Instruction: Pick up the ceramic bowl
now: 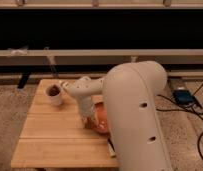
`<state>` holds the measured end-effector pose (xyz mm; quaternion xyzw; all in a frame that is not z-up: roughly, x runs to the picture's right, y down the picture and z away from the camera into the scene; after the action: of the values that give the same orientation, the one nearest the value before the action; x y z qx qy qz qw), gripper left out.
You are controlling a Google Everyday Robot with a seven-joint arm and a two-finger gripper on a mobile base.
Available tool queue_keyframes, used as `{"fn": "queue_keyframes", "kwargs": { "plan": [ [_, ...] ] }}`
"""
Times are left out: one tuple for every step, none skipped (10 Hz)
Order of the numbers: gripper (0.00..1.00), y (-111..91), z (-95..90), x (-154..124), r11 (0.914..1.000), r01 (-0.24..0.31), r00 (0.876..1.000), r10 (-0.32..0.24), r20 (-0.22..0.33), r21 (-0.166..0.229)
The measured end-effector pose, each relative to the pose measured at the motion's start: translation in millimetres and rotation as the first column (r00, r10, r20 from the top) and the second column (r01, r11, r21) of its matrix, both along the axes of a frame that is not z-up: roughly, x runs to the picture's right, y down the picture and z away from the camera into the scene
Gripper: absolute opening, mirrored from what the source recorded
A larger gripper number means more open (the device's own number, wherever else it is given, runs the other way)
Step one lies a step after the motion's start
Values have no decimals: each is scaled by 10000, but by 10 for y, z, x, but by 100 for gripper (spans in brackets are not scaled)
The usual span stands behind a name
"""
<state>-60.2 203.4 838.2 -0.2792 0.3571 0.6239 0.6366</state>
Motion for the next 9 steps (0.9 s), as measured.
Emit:
{"fn": "queue_keyframes", "kwargs": {
  "plan": [
    [30, -31, -36, 16, 9999, -124, 9999, 124, -41, 62],
    [22, -63, -69, 25, 9996, -230, 9997, 231, -33, 165],
    [12, -114, -139, 24, 9989, -354, 9994, 354, 19, 313],
    [4, -174, -220, 13, 9977, -436, 9990, 432, 93, 521],
    [2, -233, -292, -17, 9968, -356, 9993, 345, 164, 714],
    [2, -316, -388, -75, 9951, -232, 9994, 205, 290, 964],
    [2, -435, -519, -182, 9920, -55, 9987, -8, 500, 1264],
    [2, -540, -595, -258, 9880, 152, 9975, -256, 657, 1535],
    [2, -590, -635, -314, 9856, 268, 9961, -403, 782, 1670]
  ]
}}
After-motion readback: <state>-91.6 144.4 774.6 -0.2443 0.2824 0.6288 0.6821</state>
